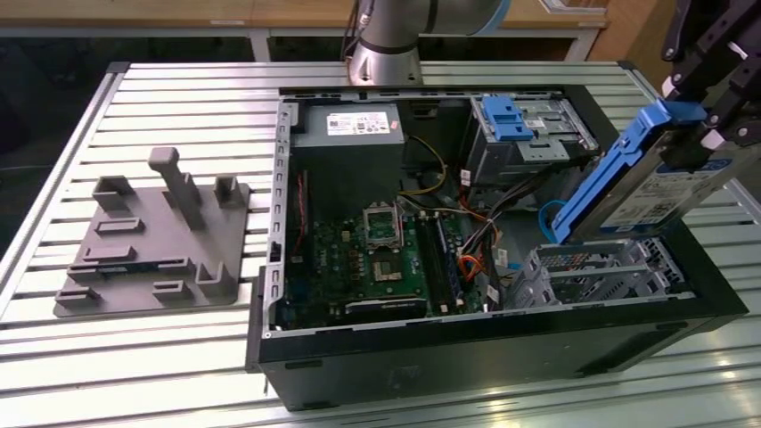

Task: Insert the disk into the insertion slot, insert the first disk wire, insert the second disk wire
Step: 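Insert the disk into the insertion slot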

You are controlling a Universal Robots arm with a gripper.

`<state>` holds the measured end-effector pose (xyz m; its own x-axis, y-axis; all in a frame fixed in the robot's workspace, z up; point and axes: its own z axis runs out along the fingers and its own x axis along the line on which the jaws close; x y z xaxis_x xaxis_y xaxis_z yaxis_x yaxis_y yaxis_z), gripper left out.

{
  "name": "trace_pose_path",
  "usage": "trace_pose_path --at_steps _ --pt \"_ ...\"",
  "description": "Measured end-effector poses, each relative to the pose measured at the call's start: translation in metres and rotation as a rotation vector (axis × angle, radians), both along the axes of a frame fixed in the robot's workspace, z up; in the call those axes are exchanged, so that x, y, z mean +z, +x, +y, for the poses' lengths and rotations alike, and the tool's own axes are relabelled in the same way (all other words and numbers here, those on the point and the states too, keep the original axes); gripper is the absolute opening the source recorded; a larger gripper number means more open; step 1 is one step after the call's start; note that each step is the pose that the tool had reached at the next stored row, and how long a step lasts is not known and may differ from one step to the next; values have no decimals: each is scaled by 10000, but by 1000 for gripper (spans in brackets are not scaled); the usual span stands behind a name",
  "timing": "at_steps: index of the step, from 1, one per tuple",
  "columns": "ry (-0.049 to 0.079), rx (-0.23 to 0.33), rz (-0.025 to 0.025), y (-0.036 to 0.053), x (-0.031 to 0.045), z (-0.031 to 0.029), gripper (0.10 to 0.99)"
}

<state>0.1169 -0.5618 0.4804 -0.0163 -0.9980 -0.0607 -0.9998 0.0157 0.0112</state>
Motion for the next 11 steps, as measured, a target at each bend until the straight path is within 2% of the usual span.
trace_pose_path --at_steps 11 --pt "2 1 1 3 -62 0 361"
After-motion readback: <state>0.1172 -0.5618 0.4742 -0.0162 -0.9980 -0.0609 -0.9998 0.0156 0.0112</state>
